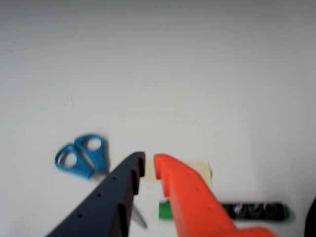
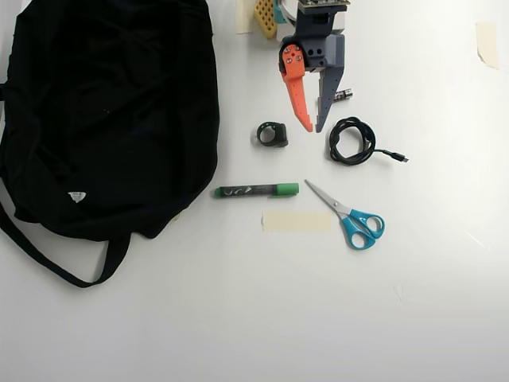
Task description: Put the green marker into the black bag
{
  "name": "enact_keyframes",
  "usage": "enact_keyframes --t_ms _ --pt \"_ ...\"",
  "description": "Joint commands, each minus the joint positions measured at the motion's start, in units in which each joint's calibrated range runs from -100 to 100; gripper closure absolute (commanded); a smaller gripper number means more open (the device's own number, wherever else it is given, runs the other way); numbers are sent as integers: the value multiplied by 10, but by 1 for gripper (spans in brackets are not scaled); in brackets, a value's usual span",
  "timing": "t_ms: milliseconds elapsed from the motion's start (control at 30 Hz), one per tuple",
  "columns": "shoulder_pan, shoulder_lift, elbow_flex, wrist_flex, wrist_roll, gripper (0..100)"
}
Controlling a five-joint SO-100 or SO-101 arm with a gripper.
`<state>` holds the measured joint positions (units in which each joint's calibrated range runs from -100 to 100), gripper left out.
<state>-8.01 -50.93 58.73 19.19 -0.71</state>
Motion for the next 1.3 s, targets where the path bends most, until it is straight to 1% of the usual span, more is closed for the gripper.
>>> enact_keyframes --t_ms 0,233,800,900,1167,1267 --pt "3 63 -109 -12 0 97" --pt "8 169 -240 -12 1 97" --pt "25 370 -487 -12 5 97" --pt "25 397 -513 -19 5 97" --pt "26 460 -534 -95 5 97" --pt "26 461 -532 -95 5 97"
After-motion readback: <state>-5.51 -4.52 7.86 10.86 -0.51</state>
